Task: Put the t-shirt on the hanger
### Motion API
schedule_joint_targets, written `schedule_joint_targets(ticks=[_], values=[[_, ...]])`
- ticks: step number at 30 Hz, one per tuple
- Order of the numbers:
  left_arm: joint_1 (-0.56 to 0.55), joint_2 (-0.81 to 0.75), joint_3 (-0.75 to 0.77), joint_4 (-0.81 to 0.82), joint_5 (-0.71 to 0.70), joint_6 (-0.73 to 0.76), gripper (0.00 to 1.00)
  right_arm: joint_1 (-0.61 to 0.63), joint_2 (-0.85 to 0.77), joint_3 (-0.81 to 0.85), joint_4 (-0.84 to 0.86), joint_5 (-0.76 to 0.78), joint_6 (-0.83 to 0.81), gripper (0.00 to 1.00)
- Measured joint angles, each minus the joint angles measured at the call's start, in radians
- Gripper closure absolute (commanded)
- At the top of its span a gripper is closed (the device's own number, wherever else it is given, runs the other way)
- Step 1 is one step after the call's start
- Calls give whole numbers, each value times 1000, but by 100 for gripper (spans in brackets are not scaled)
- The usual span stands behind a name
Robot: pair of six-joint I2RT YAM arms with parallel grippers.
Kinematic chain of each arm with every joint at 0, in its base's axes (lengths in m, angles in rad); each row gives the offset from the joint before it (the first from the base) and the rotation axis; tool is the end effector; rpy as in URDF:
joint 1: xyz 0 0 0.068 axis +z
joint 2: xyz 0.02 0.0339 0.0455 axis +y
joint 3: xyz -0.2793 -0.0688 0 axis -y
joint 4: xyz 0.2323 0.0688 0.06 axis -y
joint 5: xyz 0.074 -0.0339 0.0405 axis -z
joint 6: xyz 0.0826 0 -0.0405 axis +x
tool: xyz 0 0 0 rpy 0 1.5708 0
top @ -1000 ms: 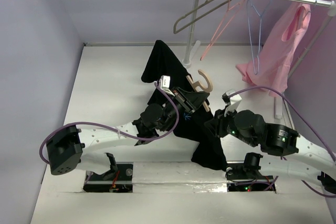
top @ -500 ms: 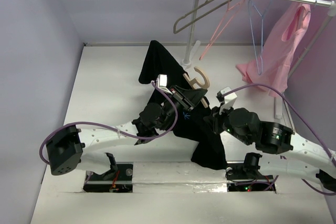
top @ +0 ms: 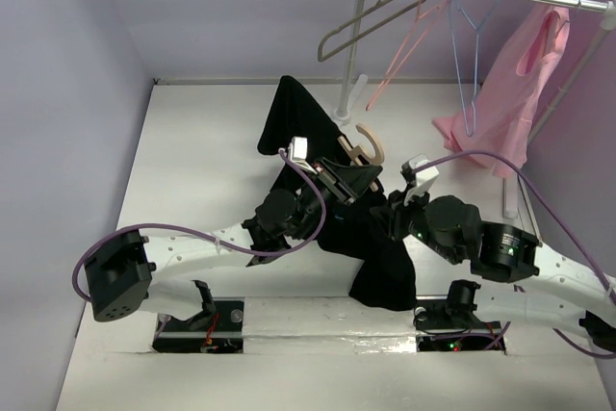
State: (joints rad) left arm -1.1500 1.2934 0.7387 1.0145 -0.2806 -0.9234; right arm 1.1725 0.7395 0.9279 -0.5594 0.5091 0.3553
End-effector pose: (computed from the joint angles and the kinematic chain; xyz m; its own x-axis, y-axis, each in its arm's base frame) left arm 0.1475 -0.2736 0.3788 -0.5094 -0.7381 -0.4424 0.6124 0.0502 -0.7889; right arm 0.1018 0.1381 0.3512 -0.3505 -0.0498 -0.9352 -0.5405 0.8263 0.1585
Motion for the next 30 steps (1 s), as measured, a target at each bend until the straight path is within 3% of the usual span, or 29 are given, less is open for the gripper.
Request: schedule_joint_targets(ticks=[1,4,5,7,8,11,14,23,30], values=[[0,0,0,0,4,-3,100,0,-5,0,3,0,0,73],[-1,0,0,2,13,-12,100,0,-20,-1,11,-10,-4,90],[-1,0,0,2,14,-19,100,3,-21,-1,13,-23,-6,100],[-1,0,0,1,15,-24,99,7,-21,-2,14,-34,-1,100],[-1,0,0,-1,15,-24,77,6,-23,-3,14,-34,2,100],[-2,-5,-3,-6,21,-8,35,5,-45,-16,2,-26,30,100],[-7,-39,-2,-48,26,33,24,0,-80,-21,-45,-18,64,100],[-9,-219,-3,-183,-1,230,23,0,-150,18,-252,-16,174,100],[-9,-436,-35,-252,-93,371,23,0,-139,175,-546,-6,333,100]])
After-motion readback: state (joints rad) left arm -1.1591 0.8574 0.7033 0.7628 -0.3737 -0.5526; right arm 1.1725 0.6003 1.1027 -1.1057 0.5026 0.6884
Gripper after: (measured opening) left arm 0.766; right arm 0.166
